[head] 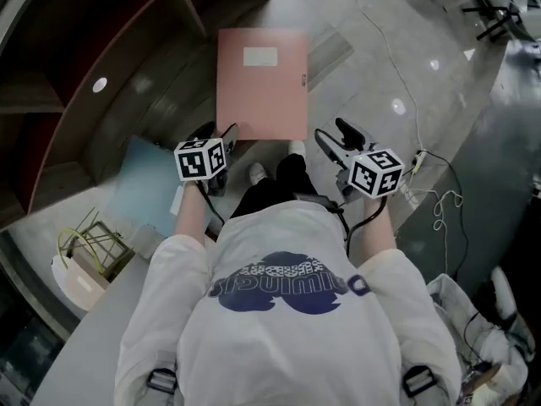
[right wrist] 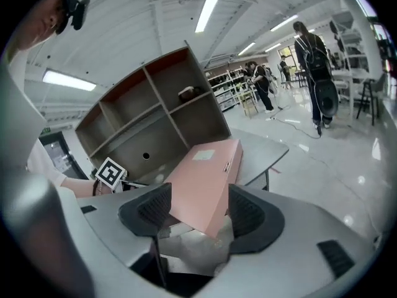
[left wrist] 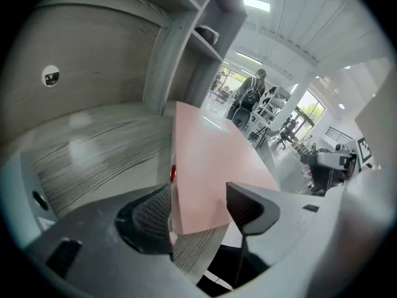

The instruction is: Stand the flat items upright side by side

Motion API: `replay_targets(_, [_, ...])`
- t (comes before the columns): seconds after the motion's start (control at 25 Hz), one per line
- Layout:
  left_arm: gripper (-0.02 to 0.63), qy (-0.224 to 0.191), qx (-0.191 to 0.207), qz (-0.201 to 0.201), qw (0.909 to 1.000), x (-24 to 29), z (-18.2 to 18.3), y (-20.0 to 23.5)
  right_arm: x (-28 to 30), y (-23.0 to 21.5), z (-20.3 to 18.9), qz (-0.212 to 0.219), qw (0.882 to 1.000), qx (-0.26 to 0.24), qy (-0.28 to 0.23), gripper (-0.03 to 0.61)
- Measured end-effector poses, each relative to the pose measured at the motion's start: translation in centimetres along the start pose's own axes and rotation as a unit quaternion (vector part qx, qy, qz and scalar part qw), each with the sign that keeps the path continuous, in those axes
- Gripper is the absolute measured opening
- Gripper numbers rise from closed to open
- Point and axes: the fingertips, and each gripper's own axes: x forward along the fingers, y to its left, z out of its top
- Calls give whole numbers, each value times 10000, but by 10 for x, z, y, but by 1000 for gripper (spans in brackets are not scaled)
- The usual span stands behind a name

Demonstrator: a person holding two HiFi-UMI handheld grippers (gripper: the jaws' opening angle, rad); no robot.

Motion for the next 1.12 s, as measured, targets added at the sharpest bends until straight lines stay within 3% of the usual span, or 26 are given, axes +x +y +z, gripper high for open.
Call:
replay_targets(0.24, [258,321,-33,34,9995,12,-7,5,9,-30,-37,284,9930,1121,227,311])
replay_targets(0.4, [251,498,-16,75,9987,15,-7,3,29,-41,-53,716,9833,1609,460,333])
replay_targets(0.76, [242,807,12,185,9966,17,-7,-1,84,-55,-77,1624,9572,2210,928,357])
replay_targets(1.12, [239,986,64,250,9948,20,-8,-1,113,-41,-89,2562,9202,2599,1418,359])
